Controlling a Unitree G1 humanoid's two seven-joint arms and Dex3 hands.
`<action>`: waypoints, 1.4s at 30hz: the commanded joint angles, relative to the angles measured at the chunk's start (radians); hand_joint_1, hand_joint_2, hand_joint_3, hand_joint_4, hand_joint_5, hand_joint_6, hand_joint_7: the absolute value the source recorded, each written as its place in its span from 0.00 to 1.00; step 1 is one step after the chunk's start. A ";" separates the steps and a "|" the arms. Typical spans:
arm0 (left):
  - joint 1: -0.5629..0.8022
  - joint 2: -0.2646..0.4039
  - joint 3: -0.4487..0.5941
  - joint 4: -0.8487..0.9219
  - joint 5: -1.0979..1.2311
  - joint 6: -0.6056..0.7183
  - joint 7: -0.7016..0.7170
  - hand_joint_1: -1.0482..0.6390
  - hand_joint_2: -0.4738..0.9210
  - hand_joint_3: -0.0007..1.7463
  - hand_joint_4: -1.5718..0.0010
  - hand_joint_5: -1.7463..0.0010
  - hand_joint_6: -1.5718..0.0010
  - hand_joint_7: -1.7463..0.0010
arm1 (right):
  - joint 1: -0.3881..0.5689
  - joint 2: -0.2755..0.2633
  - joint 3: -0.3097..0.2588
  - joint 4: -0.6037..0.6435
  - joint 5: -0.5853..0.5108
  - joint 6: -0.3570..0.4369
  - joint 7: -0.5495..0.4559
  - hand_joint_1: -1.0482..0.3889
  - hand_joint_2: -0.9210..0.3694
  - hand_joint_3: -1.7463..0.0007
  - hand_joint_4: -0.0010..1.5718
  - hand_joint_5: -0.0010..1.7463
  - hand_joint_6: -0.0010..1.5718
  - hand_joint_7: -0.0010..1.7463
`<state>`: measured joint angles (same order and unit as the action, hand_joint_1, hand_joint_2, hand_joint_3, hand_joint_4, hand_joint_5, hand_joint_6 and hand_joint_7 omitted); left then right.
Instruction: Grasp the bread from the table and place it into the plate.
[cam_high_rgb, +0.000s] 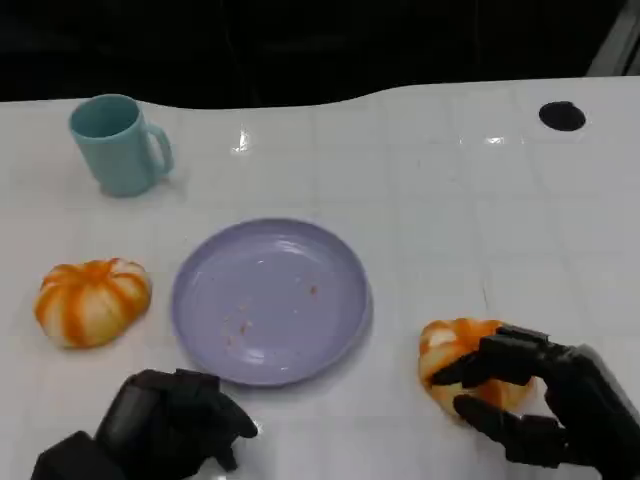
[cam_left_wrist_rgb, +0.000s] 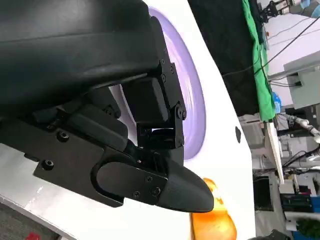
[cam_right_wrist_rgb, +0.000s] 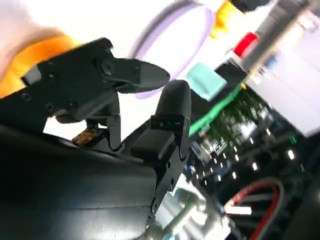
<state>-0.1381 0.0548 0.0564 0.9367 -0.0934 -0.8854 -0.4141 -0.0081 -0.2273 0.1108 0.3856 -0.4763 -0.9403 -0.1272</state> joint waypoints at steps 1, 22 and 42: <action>0.001 0.013 0.007 0.004 -0.007 0.000 -0.005 0.00 1.00 0.11 0.24 0.32 0.15 0.63 | 0.038 -0.070 -0.003 -0.140 -0.019 0.109 0.070 0.37 0.00 0.89 0.25 0.34 0.32 0.12; -0.001 0.011 0.005 0.004 -0.008 0.001 -0.004 0.00 1.00 0.10 0.24 0.32 0.16 0.64 | 0.053 -0.239 0.049 -0.617 -0.389 0.619 0.316 0.27 0.00 0.98 0.00 0.09 0.12 0.00; 0.009 0.010 0.001 -0.010 0.005 0.001 0.009 0.00 1.00 0.10 0.24 0.31 0.15 0.63 | -0.152 -0.214 0.277 -0.238 -0.532 0.733 0.200 0.28 0.00 0.97 0.05 0.10 0.16 0.01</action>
<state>-0.1362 0.0517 0.0548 0.9310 -0.0931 -0.8850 -0.4138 -0.1341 -0.4382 0.3707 0.1057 -1.0090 -0.2148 0.0912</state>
